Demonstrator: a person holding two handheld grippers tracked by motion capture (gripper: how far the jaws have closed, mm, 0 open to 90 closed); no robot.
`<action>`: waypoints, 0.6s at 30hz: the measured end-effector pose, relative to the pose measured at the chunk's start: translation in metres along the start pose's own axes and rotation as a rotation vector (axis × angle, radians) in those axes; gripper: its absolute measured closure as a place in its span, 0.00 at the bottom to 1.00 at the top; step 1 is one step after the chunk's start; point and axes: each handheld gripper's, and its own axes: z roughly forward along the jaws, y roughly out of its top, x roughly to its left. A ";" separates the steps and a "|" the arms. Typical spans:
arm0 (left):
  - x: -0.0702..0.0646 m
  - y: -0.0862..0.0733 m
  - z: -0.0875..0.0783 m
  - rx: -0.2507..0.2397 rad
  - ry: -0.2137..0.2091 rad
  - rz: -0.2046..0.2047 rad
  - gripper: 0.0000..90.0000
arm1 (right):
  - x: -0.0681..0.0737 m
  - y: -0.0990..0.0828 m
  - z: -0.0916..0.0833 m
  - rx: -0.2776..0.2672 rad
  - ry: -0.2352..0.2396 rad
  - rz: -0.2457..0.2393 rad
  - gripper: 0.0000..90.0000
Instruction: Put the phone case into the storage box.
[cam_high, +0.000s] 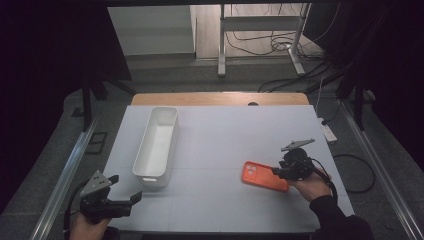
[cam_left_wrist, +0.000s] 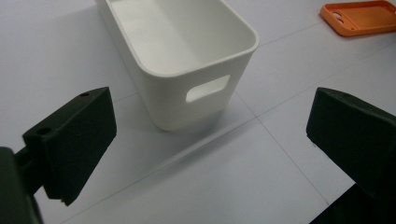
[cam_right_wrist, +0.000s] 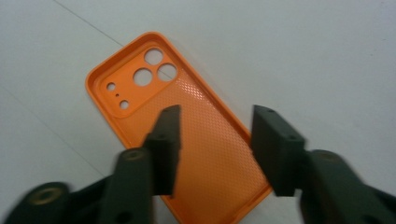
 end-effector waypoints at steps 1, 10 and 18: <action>0.000 0.000 0.000 0.000 0.000 0.001 0.03 | -0.001 0.000 0.000 0.002 0.006 0.004 0.76; -0.001 0.000 0.000 0.001 -0.001 0.006 0.03 | -0.013 0.002 0.007 0.023 0.018 0.043 0.99; -0.001 0.000 0.000 0.001 -0.001 0.007 0.03 | -0.029 0.000 0.019 0.067 -0.036 0.060 0.99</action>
